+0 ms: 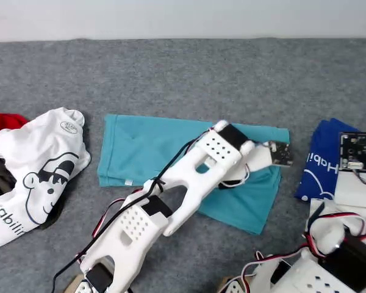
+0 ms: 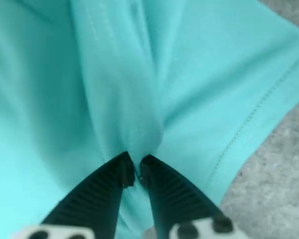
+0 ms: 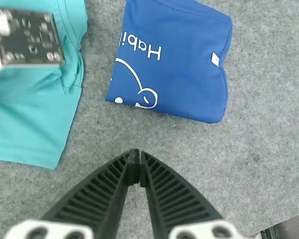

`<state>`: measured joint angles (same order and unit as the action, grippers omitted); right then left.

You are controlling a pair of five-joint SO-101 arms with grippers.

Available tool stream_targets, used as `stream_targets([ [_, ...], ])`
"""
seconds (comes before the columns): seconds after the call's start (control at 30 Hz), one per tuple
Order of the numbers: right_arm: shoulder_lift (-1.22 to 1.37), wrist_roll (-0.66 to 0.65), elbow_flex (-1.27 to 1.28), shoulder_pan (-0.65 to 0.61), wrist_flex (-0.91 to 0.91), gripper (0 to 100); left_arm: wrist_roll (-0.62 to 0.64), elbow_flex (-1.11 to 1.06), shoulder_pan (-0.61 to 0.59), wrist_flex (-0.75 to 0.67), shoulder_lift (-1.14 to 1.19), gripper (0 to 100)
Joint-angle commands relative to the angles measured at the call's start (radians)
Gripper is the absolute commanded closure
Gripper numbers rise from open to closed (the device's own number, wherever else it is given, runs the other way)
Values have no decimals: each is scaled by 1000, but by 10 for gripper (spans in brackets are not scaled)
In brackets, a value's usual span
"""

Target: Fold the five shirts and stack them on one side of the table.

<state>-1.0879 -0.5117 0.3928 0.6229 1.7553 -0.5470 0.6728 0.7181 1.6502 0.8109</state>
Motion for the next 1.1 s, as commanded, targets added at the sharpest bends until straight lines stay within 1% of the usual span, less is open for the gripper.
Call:
stream_targets([
  [0.0,-2,9,-3,13,35,987,-11,160,-31,58,-29,994],
  [0.1,-2,9,-3,13,35,987,-12,232,-78,55,-23,994],
  [0.23,-2,9,-3,13,35,987,-8,228,-140,-28,-14,992],
  [0.33,-2,9,-3,13,35,987,-8,226,-172,-64,40,985],
  [0.43,-2,9,-3,13,35,987,-5,226,-183,-52,97,906],
  [0.5,-2,9,-3,13,35,987,34,228,-183,-25,120,854],
  [0.6,-2,9,-3,13,35,987,66,236,-180,-3,120,841],
  [0.8,-2,9,-3,13,35,987,71,394,-166,89,121,849],
  [0.97,-2,9,-3,13,35,987,72,470,-121,104,120,976],
  [1.0,-2,9,-3,13,35,987,74,472,-109,104,120,992],
  [1.07,-2,9,-3,13,35,987,83,472,-91,104,120,994],
])
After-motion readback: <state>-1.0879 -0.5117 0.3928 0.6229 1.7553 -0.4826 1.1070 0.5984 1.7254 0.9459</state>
